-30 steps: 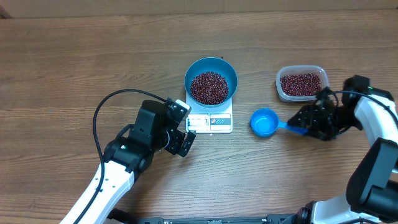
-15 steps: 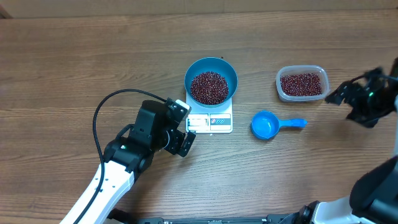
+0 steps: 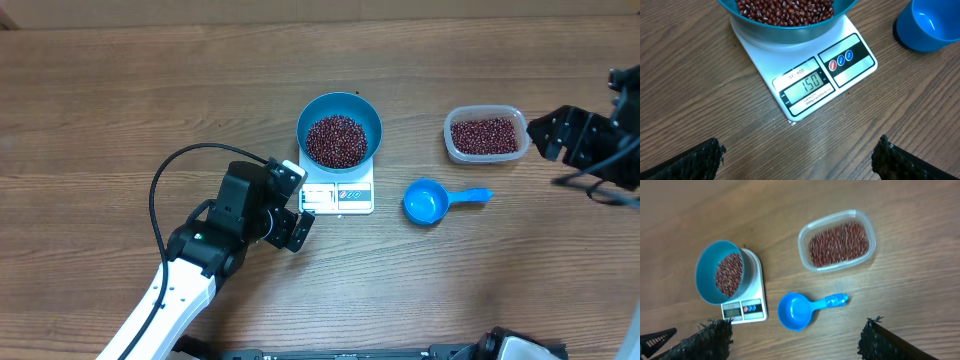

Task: Scoop item into bowl and weigh 150g on scale

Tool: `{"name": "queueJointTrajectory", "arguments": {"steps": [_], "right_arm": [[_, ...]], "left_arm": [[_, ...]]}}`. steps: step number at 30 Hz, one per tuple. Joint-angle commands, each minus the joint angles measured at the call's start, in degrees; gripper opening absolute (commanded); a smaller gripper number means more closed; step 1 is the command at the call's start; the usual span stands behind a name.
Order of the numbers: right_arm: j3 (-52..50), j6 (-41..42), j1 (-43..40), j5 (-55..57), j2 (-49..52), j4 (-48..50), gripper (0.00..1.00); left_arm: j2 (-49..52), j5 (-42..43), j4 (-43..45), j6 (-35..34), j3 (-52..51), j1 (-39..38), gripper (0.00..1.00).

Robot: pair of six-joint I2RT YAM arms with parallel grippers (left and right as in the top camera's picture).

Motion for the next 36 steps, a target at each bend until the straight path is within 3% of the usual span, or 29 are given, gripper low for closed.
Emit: {"name": "queueJointTrajectory", "arguments": {"steps": [1, 6, 22, 26, 36], "right_arm": [[1.79, 0.15, 0.31, -0.5, -5.29, -0.2, 1.0], [1.79, 0.15, 0.31, -0.74, -9.42, -1.33, 1.0], [-0.96, -0.04, 0.42, 1.66, -9.6, 1.42, 1.0], [-10.27, -0.07, 3.63, 5.35, -15.52, 13.2, 1.0], [-45.94, 0.22, 17.77, 12.37, -35.98, 56.3, 1.0]], "left_arm": [[-0.22, -0.13, 0.2, -0.98, -0.17, -0.28, 0.99], [-0.22, -0.13, 0.2, -0.98, -0.17, -0.28, 1.0], [-0.22, -0.13, 0.2, -0.98, -0.17, -0.28, 0.99], [-0.22, -0.13, 0.2, -0.98, -0.17, -0.28, 1.0], [-0.22, -0.13, 0.2, -0.98, -0.17, -0.28, 1.0]]}}
